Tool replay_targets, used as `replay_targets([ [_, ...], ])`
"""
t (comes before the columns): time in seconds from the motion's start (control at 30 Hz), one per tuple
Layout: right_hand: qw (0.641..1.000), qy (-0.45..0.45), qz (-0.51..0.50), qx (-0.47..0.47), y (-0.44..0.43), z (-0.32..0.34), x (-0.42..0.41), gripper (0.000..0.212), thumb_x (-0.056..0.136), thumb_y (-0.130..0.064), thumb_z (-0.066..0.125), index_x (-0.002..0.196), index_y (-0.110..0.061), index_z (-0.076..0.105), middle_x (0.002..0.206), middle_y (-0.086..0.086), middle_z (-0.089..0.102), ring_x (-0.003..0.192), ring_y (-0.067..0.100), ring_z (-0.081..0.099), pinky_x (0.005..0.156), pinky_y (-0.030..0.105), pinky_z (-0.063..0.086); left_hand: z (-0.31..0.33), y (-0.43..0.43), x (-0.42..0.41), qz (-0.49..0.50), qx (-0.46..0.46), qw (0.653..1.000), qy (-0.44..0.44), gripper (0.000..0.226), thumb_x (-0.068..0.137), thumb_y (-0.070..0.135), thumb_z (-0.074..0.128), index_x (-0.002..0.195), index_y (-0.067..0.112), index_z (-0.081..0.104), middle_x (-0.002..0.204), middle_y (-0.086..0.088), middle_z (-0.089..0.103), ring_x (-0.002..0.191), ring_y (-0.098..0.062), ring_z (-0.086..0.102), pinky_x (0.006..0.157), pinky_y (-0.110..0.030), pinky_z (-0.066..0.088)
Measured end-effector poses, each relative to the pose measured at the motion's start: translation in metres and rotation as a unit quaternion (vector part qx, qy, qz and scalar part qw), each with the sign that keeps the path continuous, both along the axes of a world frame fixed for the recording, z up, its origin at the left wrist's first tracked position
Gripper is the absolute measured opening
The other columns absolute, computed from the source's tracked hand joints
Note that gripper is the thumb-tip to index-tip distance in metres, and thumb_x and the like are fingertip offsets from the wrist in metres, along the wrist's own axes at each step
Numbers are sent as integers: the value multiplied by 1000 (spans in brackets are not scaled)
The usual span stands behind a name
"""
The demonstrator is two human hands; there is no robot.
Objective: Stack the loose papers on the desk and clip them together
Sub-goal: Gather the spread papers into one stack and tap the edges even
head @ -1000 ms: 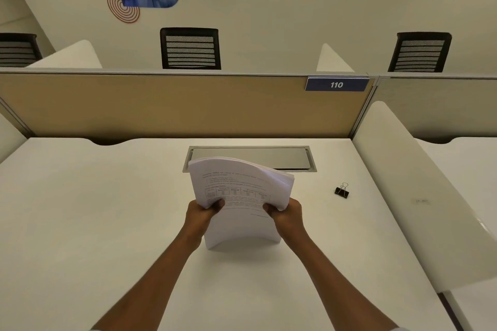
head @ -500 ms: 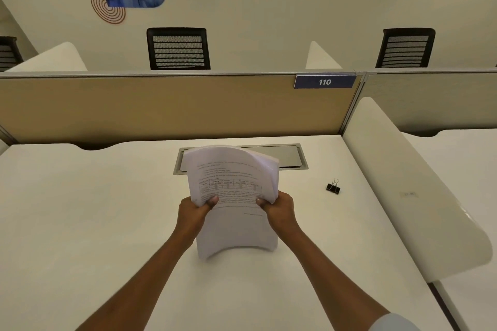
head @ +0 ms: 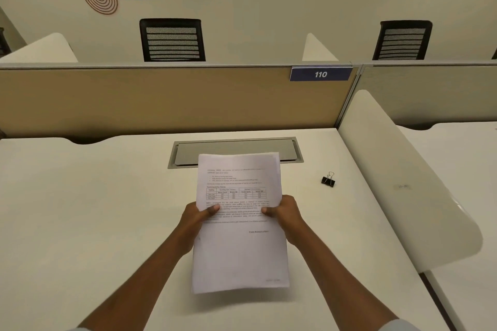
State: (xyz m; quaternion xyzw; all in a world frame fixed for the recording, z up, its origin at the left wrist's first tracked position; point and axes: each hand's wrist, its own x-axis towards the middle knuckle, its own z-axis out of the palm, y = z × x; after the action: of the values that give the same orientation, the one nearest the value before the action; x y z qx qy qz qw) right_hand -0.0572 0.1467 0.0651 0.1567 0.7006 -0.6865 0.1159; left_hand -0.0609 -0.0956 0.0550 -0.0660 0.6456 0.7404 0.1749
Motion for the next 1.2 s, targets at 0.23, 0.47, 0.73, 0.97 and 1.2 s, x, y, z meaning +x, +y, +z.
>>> replay_targets([
  [0.23,994,-97,1,-48,18,-35,15,39,69,2,72,108,-1,66,102,14,74,88,33,72,82,50,58,-21,18,14,-27,-7,999,-38,49,73,27,76,117,9,67,112,-7,74,103,-27,71,92,-43,55],
  [0.47,993,-112,-5,-30,23,-54,18,37,72,4,70,108,-1,65,101,13,74,86,31,73,80,48,59,-37,30,14,-21,-30,998,-42,33,82,17,75,113,10,68,108,-5,75,100,-25,72,83,-36,59],
  [0.73,995,-97,17,-31,27,-66,15,36,76,5,69,110,-5,66,104,9,74,91,27,72,83,43,58,-43,25,4,-13,-4,998,-66,52,72,33,80,116,10,66,110,-10,74,100,-32,71,82,-42,58],
  [0.97,995,-71,33,-64,30,-73,20,37,77,7,68,111,-5,66,108,11,73,98,29,70,88,46,56,-53,20,-8,-4,34,994,-103,58,62,30,80,112,4,69,111,-18,72,101,-37,70,82,-42,57],
  [1.2,994,-53,53,-75,34,-69,22,33,78,9,66,104,-11,68,107,8,74,97,27,71,84,40,58,-48,24,-15,-63,38,992,-101,52,68,21,78,117,6,66,113,-17,72,102,-36,69,81,-41,59],
])
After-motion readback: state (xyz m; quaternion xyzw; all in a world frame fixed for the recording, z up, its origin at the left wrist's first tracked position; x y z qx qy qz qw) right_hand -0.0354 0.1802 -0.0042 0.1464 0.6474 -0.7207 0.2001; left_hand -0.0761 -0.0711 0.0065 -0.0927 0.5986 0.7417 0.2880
